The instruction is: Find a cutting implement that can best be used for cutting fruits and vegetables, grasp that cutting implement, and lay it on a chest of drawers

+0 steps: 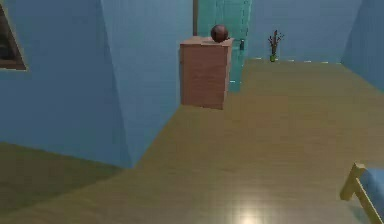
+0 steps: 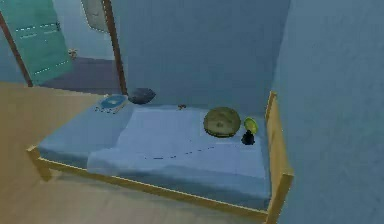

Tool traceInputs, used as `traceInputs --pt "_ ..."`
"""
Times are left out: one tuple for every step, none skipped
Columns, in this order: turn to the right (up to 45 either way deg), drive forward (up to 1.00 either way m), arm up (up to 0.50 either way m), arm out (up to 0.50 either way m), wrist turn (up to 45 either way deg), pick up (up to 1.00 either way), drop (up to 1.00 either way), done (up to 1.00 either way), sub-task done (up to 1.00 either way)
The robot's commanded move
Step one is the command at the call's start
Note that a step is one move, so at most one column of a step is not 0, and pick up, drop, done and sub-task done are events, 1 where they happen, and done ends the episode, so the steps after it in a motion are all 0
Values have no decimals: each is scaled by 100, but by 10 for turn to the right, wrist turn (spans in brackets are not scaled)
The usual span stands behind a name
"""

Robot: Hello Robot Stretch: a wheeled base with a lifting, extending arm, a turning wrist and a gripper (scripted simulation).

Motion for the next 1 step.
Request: traceInputs --pt "180 0 0 0 0 0 0 0 0"
